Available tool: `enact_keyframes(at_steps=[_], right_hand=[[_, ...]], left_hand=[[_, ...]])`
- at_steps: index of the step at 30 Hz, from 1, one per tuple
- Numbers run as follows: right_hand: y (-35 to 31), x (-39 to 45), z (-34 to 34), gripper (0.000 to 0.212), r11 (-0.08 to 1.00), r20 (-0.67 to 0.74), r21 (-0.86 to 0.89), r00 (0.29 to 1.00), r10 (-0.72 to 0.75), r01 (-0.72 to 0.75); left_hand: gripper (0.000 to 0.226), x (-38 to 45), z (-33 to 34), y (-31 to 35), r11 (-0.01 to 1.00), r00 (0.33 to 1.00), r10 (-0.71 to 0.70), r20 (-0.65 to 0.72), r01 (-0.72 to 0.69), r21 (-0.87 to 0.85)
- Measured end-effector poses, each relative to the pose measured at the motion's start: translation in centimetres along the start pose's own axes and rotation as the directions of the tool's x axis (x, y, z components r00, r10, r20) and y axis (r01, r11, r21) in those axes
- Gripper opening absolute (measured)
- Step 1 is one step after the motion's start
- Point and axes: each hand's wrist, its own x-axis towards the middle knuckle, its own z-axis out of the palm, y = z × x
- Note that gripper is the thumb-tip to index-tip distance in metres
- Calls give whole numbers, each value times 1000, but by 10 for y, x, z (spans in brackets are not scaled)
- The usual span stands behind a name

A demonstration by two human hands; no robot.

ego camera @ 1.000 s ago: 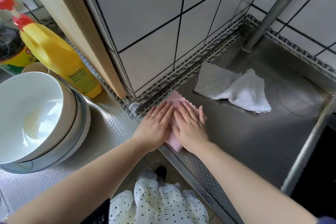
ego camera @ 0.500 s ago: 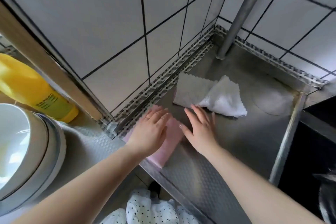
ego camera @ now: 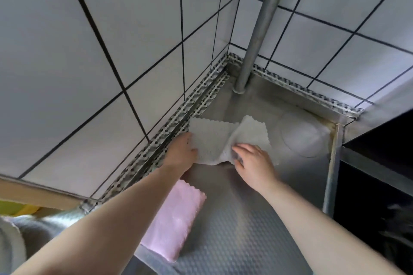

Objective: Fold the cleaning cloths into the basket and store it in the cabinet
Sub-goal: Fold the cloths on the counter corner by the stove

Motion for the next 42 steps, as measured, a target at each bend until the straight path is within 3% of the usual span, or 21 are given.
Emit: enact_keyframes(at_steps=[4,11,14,23,25,28,31,33,37,40,42], right_hand=[[-11,11,1,31,1000,-65,26,998,20,-18],[-39,45,-19,47,973,-144,157,979,-147,169],[-34,49,-30,38,983,-140,167,989,-55,78],[-26,26,-55,10,940,-200,341,976,91,-18],[-27,16,-61,9,931,-208,363,972,110,-28],[-29,2,-71,8,926,-221,376,969,111,-21],[-26,-14,-84,7,930,-267,367,958,107,-1],[-24,-24,-94,7,941,-308,337,948,74,36],[-12,-41,-111,12,947,-379,310,924,46,80],[6,-51,-126,14,942,-418,332,903,99,51],[18,-57,-137,15,946,-416,323,901,120,23]], left_hand=[[37,5,4,6,980,995,-30,-93,11,-198],[19,1,0,26,962,982,171,-76,-184,-201],[20,-4,-6,37,944,980,188,-69,-200,-261],[26,-31,-11,61,786,977,158,143,-37,-617],[35,-37,-13,61,811,950,281,138,-158,-564],[45,-37,-16,62,818,828,561,4,-554,-152],[27,-41,-18,68,702,705,707,-49,-693,165],[13,-49,-23,77,604,615,788,-42,-757,248],[10,-57,-30,95,350,406,910,87,-863,364],[10,-61,-40,107,229,318,936,154,-878,420],[12,-63,-48,113,209,305,934,184,-887,411]])
